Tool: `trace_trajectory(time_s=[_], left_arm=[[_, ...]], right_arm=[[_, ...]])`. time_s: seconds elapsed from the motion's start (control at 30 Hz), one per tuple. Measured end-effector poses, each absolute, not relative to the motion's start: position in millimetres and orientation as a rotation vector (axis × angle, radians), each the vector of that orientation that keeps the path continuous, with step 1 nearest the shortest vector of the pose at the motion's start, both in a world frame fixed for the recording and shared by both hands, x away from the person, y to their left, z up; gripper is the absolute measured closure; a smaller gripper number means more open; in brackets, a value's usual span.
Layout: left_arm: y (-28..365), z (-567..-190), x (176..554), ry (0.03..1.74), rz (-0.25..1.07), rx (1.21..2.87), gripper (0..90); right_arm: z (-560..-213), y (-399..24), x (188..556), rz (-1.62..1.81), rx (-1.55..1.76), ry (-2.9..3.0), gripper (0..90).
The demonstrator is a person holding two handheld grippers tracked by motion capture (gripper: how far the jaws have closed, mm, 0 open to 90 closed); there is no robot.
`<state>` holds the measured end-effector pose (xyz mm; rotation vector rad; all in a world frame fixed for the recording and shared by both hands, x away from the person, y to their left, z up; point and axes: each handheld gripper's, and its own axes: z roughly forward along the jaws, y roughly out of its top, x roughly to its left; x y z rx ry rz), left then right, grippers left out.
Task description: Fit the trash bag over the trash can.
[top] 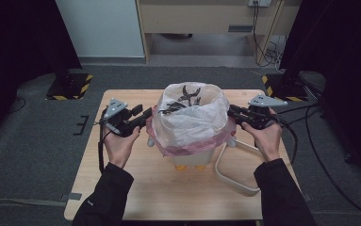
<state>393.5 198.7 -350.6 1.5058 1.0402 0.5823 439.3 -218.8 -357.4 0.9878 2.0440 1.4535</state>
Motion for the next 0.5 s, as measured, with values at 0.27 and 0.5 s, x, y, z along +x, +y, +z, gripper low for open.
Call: trace_trajectory(time_s=[0.27,0.5], left_arm=[[208,-338,347,0.883,0.555,1.458,38.3],[188,-355,330,0.809,0.506,1.555,35.2]], right_arm=[[-329,-240,407,1.739,0.905,1.846,42.7],[-335,-226,376,1.882,0.774,1.891,35.7]])
